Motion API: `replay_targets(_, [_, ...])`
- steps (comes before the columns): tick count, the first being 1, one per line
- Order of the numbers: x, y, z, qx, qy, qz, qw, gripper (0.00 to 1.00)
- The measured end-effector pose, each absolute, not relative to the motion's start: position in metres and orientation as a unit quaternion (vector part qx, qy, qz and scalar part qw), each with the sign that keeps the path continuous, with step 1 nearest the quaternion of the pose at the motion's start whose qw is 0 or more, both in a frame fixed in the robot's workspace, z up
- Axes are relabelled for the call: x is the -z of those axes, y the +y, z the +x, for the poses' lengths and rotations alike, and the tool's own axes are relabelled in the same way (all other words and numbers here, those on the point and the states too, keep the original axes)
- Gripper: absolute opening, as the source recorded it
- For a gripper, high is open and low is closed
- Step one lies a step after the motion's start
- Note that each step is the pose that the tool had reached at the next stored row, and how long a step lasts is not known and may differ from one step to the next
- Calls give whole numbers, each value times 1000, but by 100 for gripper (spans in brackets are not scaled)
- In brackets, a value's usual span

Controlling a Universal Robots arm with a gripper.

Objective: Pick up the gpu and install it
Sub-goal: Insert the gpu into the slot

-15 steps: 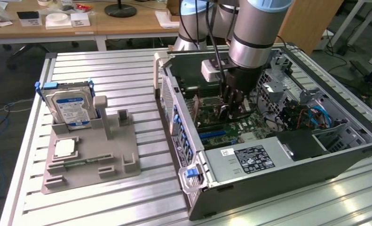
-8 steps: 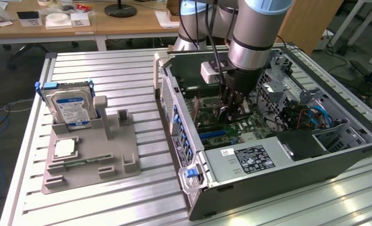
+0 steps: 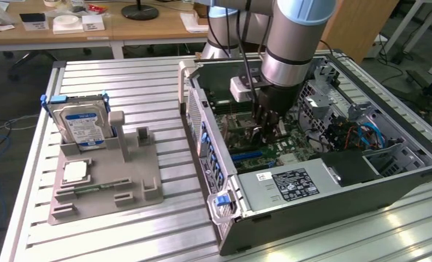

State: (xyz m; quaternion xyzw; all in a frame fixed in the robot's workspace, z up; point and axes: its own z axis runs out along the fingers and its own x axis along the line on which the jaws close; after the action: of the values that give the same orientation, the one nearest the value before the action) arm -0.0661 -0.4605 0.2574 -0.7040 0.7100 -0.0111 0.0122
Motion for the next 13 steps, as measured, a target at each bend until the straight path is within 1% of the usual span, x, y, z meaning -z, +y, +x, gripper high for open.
replay_targets(13, [-243,-461,-72,11,710,-704,12,28])
